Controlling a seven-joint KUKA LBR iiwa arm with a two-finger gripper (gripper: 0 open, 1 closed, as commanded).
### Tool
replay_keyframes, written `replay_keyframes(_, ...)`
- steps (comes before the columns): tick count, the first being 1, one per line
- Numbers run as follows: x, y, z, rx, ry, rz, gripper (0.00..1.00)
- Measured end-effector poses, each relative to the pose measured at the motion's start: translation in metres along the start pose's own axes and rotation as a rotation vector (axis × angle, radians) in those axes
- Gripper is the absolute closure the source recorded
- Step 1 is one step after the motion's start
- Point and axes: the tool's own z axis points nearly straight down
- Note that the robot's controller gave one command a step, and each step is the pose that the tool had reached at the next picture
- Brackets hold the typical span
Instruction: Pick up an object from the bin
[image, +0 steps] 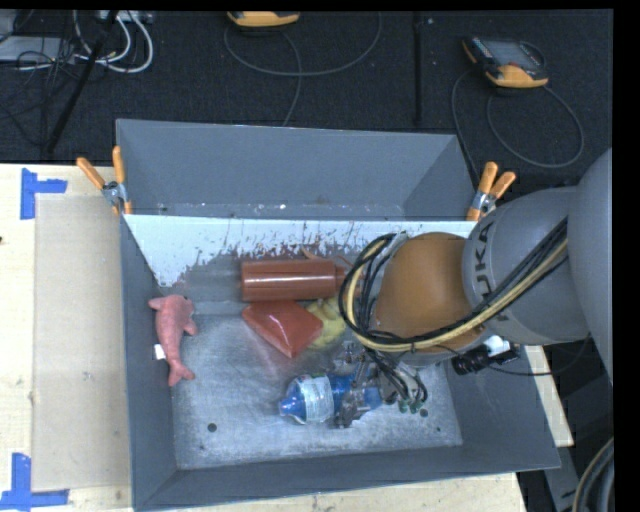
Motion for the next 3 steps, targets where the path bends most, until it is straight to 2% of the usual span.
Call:
replay_keyframes(1, -0.044, -0.022, -0.107, 0.004, -0.006, -0.040, 1.00)
replay_keyframes(2, -0.044, -0.022, -0.107, 0.004, -0.006, -0.040, 1.00)
replay_keyframes(3, -0.041, -0.023, -0.079, 0.003, -0.007, 0.005, 1.00)
